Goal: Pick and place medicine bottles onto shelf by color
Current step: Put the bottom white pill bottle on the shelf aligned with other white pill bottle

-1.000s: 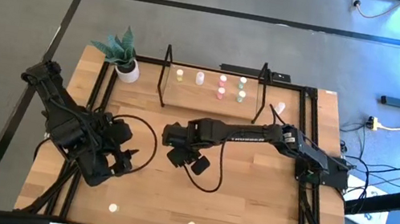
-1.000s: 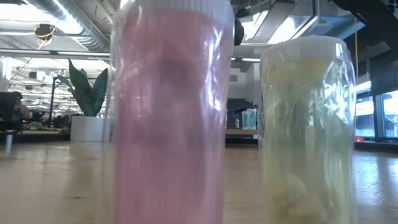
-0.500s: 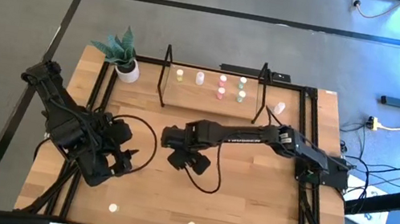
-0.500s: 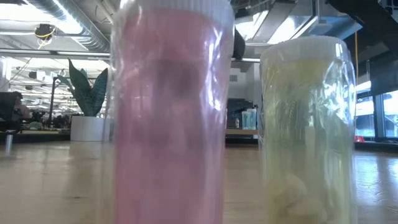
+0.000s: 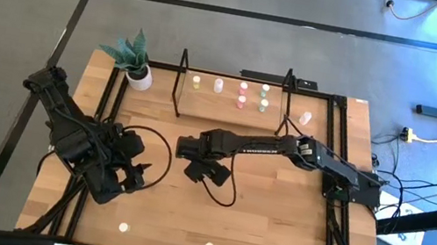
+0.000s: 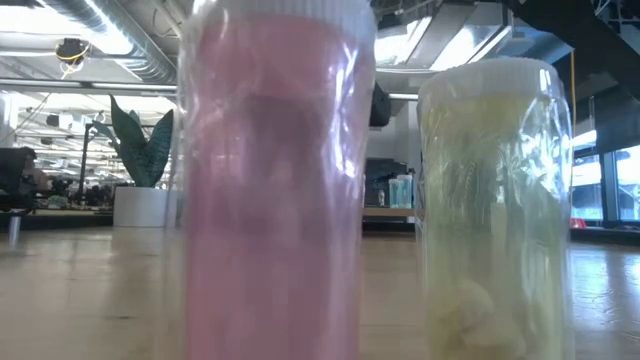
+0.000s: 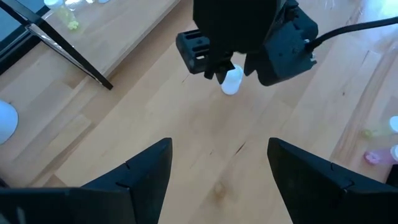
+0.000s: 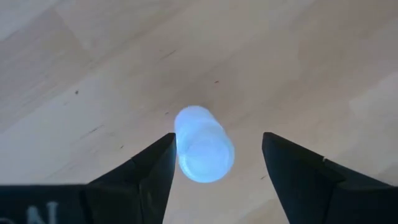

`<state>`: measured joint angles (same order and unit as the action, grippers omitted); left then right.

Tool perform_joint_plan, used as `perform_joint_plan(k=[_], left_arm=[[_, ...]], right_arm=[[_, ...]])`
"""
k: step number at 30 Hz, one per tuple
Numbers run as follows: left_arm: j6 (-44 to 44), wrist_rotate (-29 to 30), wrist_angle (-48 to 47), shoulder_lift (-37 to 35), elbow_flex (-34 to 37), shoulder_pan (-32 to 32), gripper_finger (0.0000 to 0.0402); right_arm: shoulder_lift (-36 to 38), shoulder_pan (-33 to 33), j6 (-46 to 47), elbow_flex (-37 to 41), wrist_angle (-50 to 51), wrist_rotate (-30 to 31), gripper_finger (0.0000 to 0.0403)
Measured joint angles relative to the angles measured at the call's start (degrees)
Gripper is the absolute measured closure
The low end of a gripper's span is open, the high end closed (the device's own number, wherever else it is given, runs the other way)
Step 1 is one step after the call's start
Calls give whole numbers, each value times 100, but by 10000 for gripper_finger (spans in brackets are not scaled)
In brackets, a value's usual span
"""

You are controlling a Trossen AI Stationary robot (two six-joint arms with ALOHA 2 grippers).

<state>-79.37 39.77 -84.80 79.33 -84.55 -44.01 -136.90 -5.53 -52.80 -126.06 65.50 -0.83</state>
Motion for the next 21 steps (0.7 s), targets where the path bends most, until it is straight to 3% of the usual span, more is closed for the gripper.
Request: perform_joint_plan(k=[10, 21], left_arm=[[0, 0, -1, 0, 0, 0, 145], [0, 0, -1, 0, 0, -2, 145]], right_arm=[[9, 67, 0, 136, -181, -514, 163], [-4, 65, 4, 938, -516, -481, 163]])
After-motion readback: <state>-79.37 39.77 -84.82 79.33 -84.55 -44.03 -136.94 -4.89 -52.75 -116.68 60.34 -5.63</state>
